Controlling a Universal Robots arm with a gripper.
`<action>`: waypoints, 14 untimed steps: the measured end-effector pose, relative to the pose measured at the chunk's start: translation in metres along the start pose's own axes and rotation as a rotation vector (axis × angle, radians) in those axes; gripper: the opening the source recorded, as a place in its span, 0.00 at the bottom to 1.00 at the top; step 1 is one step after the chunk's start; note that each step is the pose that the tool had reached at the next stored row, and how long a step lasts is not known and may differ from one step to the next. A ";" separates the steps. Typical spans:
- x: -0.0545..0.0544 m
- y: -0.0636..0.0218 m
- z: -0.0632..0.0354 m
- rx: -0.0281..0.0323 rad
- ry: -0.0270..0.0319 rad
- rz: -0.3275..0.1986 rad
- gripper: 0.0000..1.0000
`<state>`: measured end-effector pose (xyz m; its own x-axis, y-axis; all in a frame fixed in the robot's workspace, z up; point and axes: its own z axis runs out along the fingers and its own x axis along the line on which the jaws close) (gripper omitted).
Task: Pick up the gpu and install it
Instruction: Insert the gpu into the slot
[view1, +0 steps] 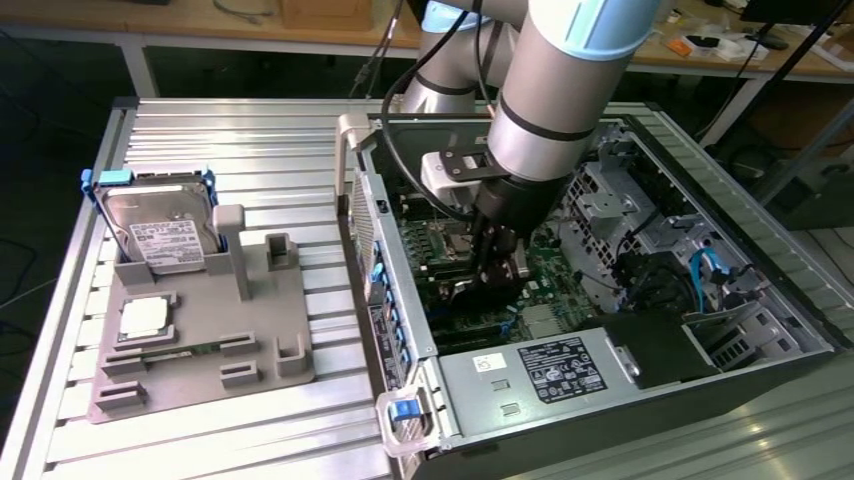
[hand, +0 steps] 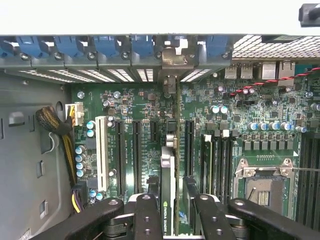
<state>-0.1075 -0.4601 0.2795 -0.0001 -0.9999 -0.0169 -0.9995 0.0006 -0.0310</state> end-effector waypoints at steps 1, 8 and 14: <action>0.000 0.0000 0.0000 0.0000 0.0001 0.000 0.25; 0.000 0.0000 -0.0001 -0.0001 0.0002 0.000 0.11; 0.000 0.0000 -0.0001 -0.0001 0.0002 0.000 0.11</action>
<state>-0.1076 -0.4601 0.2796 -0.0002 -0.9999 -0.0167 -0.9995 0.0007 -0.0309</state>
